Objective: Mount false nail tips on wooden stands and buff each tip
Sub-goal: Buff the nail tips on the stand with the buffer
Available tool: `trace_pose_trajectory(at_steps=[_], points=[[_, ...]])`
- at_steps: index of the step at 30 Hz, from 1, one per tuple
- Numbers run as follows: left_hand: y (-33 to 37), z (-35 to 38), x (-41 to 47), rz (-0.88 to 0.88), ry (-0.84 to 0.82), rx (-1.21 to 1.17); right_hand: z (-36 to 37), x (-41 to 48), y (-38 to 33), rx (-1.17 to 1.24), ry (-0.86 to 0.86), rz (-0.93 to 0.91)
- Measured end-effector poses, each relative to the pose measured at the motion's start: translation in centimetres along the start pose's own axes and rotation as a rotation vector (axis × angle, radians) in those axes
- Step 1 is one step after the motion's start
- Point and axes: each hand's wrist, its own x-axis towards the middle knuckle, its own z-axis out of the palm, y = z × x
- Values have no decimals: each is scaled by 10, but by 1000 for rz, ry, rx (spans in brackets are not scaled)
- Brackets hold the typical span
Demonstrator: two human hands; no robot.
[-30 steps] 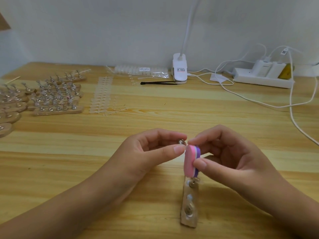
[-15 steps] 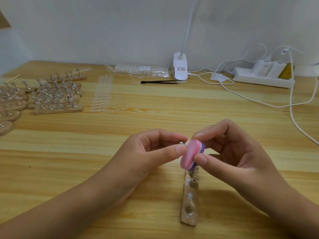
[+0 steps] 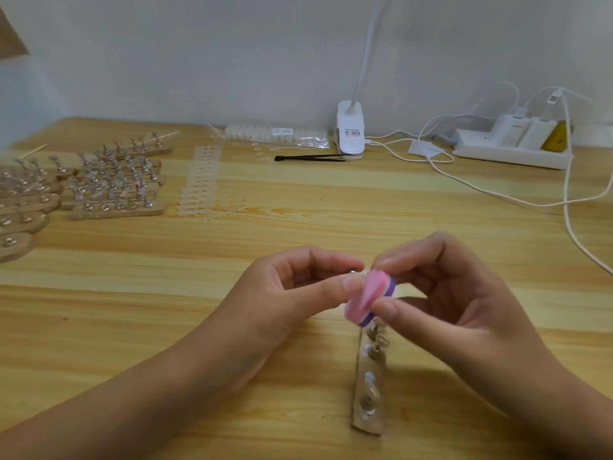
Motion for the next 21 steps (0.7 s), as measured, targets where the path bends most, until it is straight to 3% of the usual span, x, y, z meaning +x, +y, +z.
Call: trace_pose_trajectory(at_steps=[8,12,21], points=[[0,0,0,-11,10,-16,0,0,0,11,73,-26],[1,1,-1,-10,-11,-29,1,0,1,-15,-37,39],[0,3,-3,-2,8,56,-3,4,-5,-102,63,-11]])
